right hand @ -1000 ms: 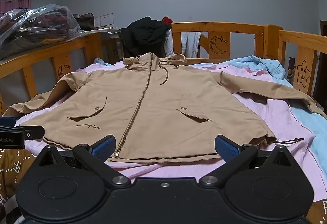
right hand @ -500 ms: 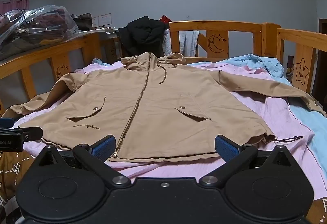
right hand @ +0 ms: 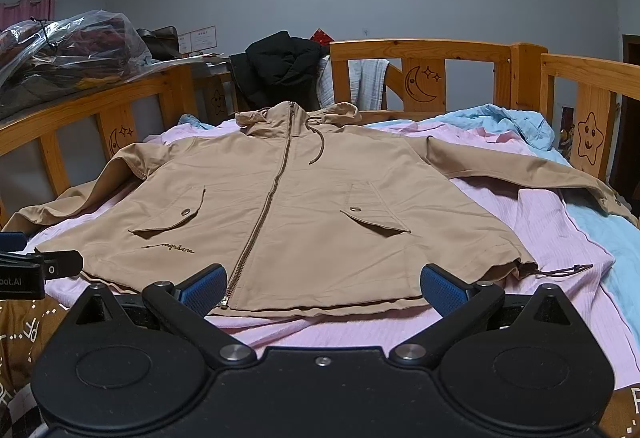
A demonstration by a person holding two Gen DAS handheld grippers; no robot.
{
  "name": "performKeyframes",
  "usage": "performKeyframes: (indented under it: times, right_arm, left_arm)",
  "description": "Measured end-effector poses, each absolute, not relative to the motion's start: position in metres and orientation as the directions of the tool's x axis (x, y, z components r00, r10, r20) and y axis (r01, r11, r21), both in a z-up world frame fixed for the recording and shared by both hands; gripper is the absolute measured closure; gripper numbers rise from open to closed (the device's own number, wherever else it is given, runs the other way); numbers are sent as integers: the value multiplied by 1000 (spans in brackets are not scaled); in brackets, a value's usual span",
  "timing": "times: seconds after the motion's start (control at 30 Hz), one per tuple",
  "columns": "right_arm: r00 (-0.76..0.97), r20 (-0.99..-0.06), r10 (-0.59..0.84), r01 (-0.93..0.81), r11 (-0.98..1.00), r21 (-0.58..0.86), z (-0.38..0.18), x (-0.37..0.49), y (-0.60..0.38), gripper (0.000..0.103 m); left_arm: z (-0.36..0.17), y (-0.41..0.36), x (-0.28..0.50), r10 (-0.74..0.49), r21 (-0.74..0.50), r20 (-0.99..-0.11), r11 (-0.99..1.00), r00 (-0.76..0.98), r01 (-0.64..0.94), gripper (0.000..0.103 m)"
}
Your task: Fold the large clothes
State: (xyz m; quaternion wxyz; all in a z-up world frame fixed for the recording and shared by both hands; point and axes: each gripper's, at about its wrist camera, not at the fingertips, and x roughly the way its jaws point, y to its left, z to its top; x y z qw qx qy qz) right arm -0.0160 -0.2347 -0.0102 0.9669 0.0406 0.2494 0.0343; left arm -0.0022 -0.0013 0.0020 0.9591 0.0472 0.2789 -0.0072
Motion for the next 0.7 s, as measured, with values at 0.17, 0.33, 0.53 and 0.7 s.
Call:
performKeyframes:
  times: [0.17, 0.33, 0.53, 0.7]
  right_arm:
    - [873, -480, 86, -46, 994, 96, -10, -16, -235, 0]
    - [873, -480, 87, -46, 994, 97, -10, -16, -235, 0]
    - [872, -481, 87, -45, 994, 98, -11, -16, -236, 0]
    - [873, -481, 87, -44, 994, 100, -12, -16, -240, 0]
  left_arm:
    - [1, -1, -2, 13, 89, -536, 995, 844, 42, 0]
    - [1, -2, -2, 13, 90, -537, 995, 843, 42, 0]
    - [0, 0, -3, 20, 99, -536, 994, 844, 40, 0]
    - [1, 0, -3, 20, 101, -536, 994, 844, 40, 0]
